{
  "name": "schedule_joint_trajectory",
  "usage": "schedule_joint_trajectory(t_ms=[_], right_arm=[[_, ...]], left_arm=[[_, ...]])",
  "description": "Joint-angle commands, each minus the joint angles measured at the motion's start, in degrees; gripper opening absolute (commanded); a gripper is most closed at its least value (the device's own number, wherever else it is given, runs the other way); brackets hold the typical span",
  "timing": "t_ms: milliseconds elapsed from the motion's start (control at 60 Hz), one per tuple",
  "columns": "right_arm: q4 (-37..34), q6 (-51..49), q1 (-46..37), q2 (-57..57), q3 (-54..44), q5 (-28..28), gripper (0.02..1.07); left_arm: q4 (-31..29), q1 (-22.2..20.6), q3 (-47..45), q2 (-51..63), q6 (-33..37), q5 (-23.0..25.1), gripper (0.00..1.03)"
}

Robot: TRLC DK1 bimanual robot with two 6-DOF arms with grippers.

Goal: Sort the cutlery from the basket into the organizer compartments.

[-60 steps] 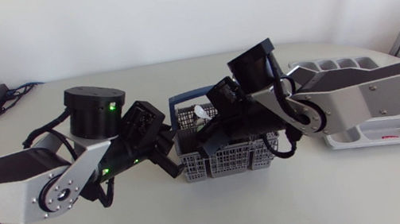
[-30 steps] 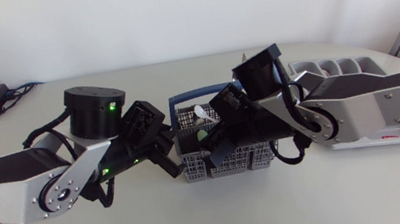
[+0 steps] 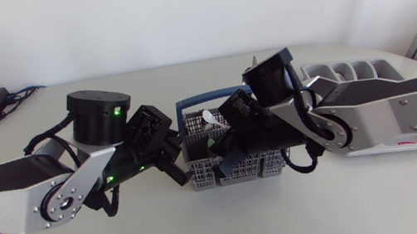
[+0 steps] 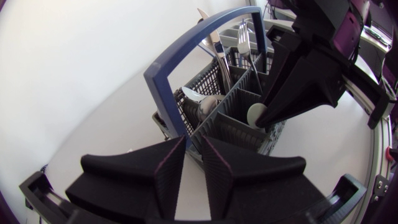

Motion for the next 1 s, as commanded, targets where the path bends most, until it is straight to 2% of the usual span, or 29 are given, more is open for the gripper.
schedule_joint_trajectory(t_ms=[0,750,983], right_arm=[[0.7,0.4,-0.4,-0.9,-2.1,-0.6,0.12],[1.6,5.5,-5.2,-5.9,-3.8,-7.6,0.08],[-1.9,8.0,-6.1,-17.3,-3.9,-10.7,0.08]], left_arm=[[0.8,-0.5,-1.2,0.2,-1.0,0.7,0.21],[0.4,-1.0,-0.9,-0.3,-1.0,0.5,0.21],[-0.7,-1.0,-0.1,-1.1,-0.9,0.5,0.21]])
